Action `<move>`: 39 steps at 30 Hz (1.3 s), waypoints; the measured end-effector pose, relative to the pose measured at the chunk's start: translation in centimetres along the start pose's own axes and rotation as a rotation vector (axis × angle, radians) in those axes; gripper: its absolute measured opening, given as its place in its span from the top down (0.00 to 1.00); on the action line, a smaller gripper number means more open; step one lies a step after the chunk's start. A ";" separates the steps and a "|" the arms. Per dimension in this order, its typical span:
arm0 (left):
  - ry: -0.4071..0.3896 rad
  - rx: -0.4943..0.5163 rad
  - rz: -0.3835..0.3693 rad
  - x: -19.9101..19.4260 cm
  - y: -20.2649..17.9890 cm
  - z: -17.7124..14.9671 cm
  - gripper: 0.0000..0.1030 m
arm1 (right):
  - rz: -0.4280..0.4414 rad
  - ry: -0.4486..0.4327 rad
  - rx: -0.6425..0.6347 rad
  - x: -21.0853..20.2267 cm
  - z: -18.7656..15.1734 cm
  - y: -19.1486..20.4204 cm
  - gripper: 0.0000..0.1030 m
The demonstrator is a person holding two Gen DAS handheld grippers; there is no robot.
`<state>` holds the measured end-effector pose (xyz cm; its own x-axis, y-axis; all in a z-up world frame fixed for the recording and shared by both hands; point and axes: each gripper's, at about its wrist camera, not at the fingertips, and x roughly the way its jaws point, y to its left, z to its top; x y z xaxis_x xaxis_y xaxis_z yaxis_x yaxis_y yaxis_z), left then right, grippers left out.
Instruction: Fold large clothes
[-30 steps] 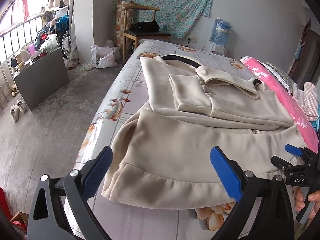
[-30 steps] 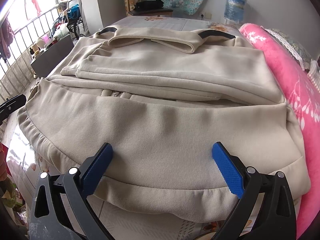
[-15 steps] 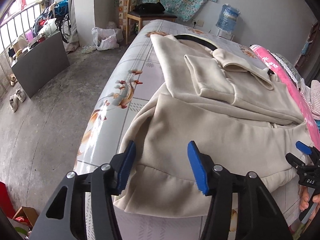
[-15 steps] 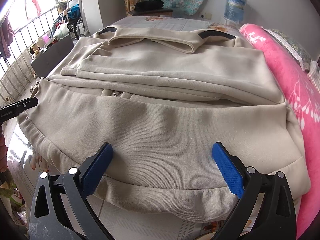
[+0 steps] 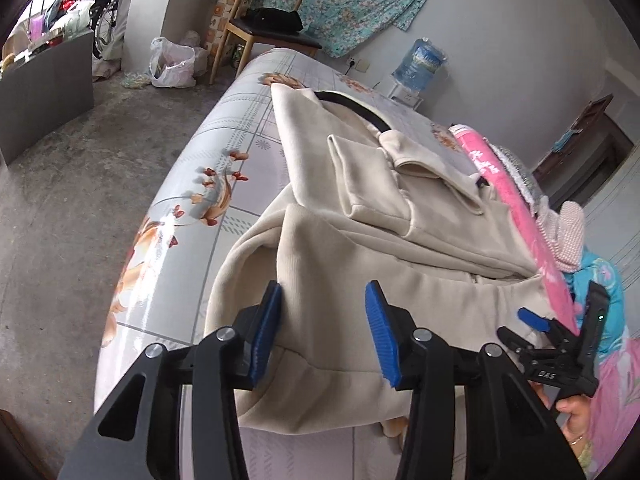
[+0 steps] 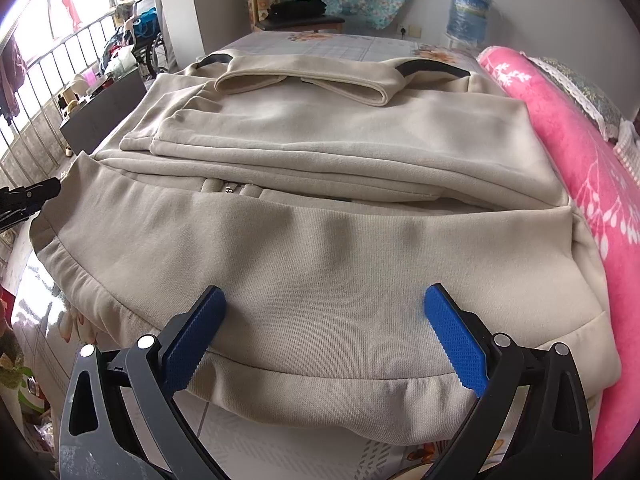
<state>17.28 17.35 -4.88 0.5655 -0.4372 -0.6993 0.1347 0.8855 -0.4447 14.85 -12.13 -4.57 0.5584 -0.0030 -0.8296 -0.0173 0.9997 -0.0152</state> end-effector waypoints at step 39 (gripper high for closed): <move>0.039 0.323 0.387 4.4 -6.0 -1.0 0.64 | 0.016 0.003 0.010 -0.2 0.2 -0.4 0.08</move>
<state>18.15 9.95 -5.81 0.5935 -0.0676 -0.8020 0.1697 0.9846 0.0426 14.89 -12.50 -4.33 0.5559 0.0127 -0.8311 -0.0180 0.9998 0.0032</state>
